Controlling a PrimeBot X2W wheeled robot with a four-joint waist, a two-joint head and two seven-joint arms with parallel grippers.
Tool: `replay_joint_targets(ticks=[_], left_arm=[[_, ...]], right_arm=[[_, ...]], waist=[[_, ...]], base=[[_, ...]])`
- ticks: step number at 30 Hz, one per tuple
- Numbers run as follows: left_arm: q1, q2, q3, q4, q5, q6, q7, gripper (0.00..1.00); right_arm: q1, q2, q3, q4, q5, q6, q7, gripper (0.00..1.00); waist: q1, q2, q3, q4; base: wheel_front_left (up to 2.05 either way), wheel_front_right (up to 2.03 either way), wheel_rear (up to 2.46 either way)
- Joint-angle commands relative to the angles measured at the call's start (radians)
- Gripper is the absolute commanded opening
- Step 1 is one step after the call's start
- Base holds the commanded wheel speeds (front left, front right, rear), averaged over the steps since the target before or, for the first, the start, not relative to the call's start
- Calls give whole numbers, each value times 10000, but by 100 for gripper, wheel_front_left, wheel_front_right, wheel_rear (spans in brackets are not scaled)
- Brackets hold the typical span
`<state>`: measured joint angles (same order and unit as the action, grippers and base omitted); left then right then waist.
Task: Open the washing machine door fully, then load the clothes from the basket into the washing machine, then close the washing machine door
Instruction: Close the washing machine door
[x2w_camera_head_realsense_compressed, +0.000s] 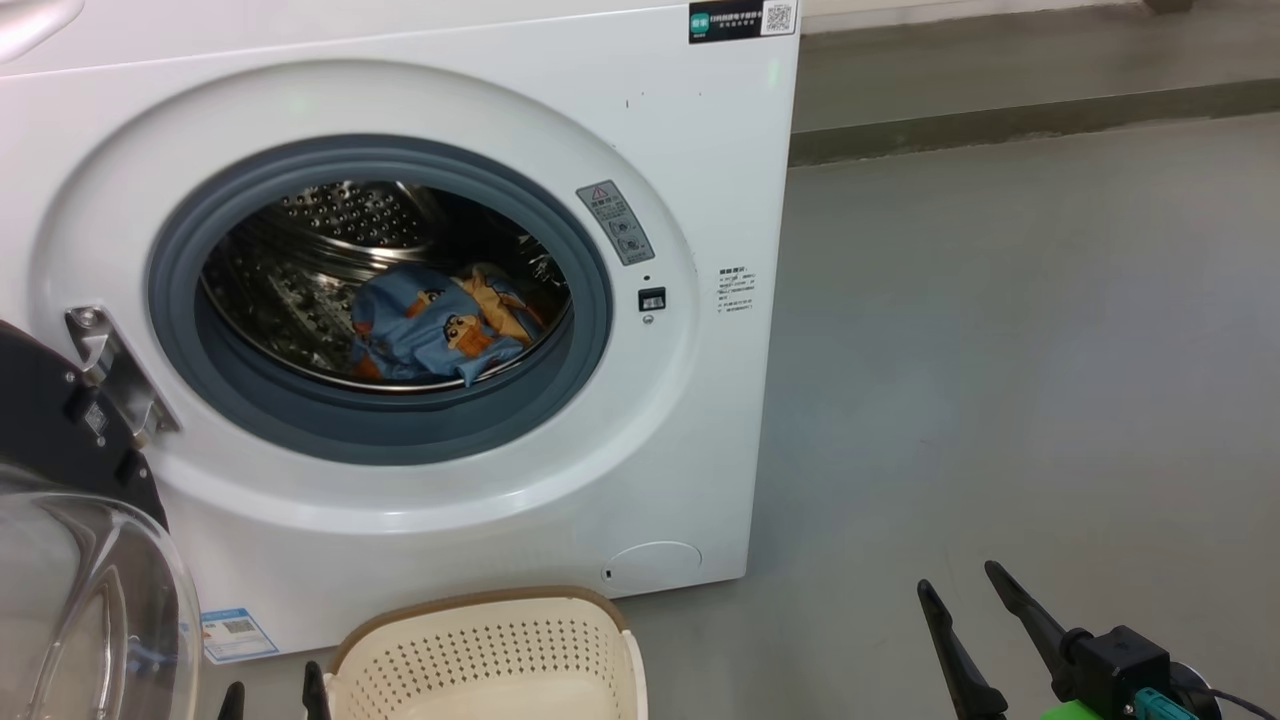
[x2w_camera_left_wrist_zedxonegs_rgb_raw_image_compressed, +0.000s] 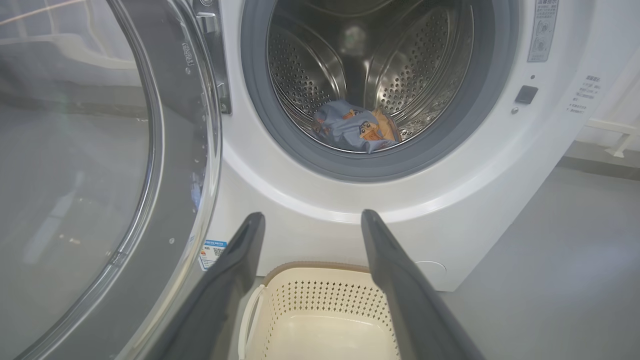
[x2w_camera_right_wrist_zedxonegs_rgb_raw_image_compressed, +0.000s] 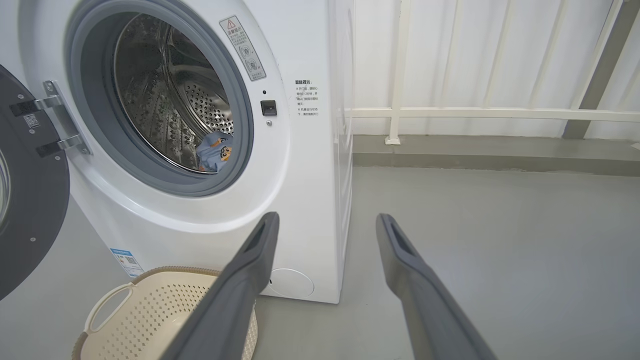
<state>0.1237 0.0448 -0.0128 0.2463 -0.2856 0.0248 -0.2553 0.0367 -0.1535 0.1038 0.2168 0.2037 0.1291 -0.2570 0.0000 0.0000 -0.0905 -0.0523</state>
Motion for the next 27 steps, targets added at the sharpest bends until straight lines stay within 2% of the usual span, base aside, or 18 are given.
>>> replay_joint_targets(ticks=[1, 27], left_arm=[[-275, 55, 314, -222, -20, 71, -65, 100], [-265, 55, 331, -244, 22, 155, -65, 100]], right_arm=[[-410, -98, 192, -215, 69, 16, -48, 100], [-366, 73, 133, -195, 28, 16, -48, 100]], waist=[[0, 0, 5, 3], [0, 0, 65, 17]], base=[[0, 0, 0], [0, 0, 0]])
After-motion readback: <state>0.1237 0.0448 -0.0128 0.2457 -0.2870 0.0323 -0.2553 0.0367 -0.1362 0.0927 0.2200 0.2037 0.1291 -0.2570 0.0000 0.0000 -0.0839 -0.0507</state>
